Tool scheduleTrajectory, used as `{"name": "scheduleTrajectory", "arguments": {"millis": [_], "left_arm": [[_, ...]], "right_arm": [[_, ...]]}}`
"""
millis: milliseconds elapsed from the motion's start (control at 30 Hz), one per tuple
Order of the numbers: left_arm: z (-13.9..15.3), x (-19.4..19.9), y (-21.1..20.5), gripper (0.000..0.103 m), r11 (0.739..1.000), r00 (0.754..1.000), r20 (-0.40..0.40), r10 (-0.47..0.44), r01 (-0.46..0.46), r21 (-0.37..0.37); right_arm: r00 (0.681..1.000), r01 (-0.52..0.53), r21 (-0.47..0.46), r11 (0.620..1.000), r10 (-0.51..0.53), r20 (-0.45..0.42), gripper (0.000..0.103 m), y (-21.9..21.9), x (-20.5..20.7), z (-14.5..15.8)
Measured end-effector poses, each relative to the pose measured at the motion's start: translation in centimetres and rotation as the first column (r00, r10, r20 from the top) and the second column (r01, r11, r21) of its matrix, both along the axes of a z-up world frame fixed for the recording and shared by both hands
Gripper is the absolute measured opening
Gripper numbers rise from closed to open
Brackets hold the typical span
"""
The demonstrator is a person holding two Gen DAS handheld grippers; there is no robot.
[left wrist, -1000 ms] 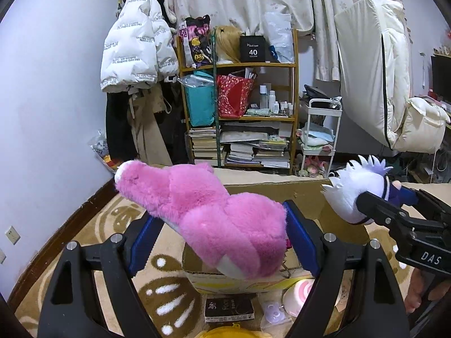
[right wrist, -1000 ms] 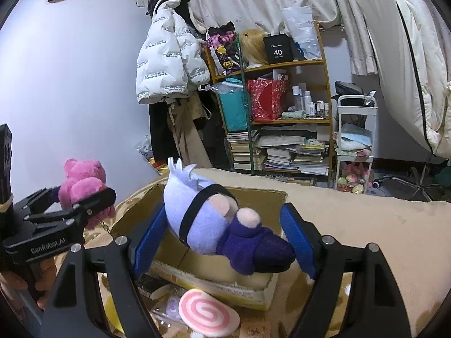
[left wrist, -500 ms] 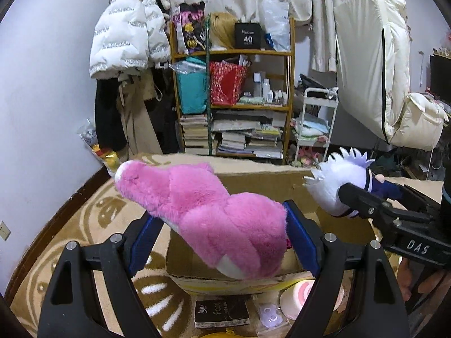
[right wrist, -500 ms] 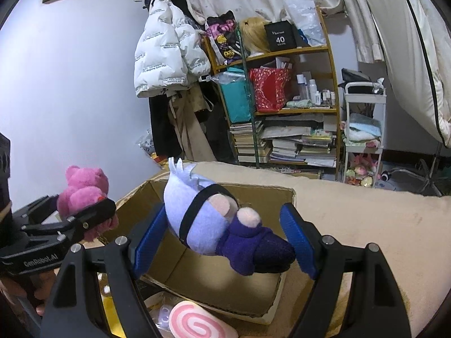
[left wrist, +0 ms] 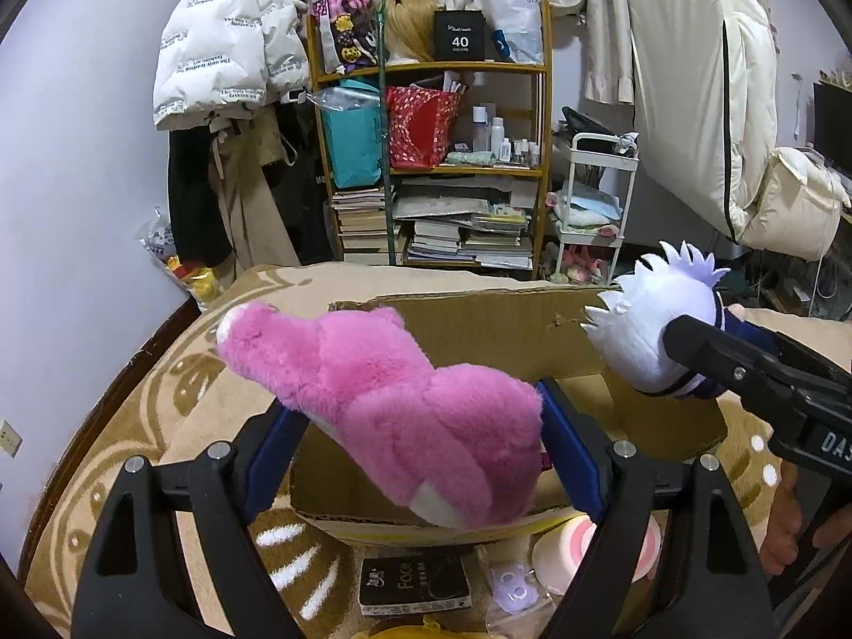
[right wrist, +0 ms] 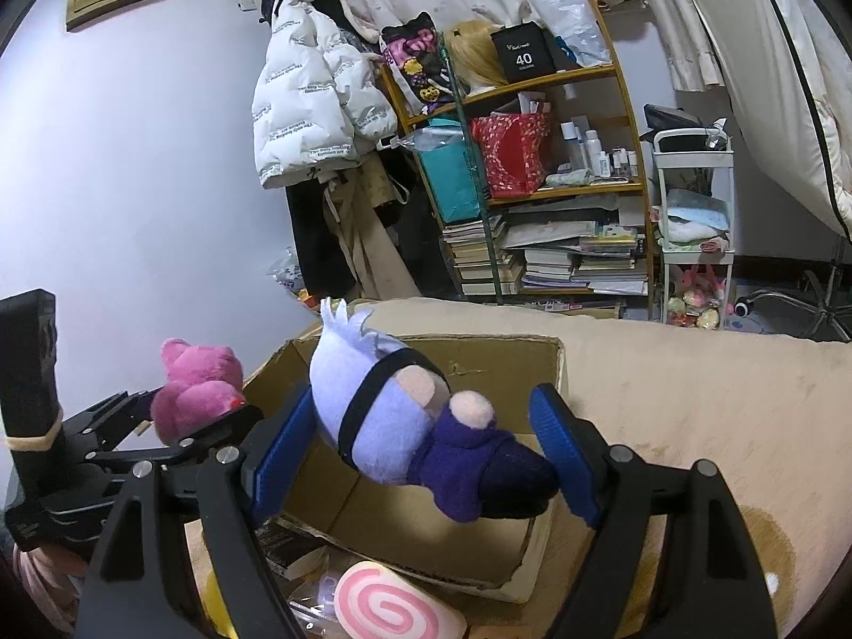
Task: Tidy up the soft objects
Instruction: 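Open both tools to drop the plushes into the box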
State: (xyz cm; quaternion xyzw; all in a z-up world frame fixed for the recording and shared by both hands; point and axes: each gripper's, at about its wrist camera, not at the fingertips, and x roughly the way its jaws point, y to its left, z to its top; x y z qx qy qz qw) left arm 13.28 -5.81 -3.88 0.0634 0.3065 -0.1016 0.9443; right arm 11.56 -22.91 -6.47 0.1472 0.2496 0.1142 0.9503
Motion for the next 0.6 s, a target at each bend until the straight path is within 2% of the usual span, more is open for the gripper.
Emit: {"name": "scheduleTrajectory", "arguments": {"millis": [267,433,500,600], "left_arm": [[-0.5,0.7,-0.1,0.086,1.0,0.999,-0.034,0.009,-0.009,-0.001],[-0.6,0.5,0.1,0.093,1.0,0.999,-0.041,0.022,-0.022,-0.001],[-0.5,0.2,0.2,0.099,1.0,0.999,-0.029,0.027,-0.027,0.011],[-0.3,-0.3,0.2,0.099,0.999,0.999,-0.013,0.037,-0.036,0.026]], "right_arm": [[1.0,-0.003,0.032,0.999,0.004,-0.022,0.087,-0.3,0.0,-0.5],[0.999,0.009,0.043,0.999,-0.008,-0.034,0.087,-0.7,0.0,-0.7],[0.999,0.016,0.047,0.999,-0.014,-0.037,0.088,-0.8,-0.2,-0.6],[0.999,0.03,0.05,0.998,-0.029,-0.035,0.096,-1.1,-0.7,-0.4]]}}
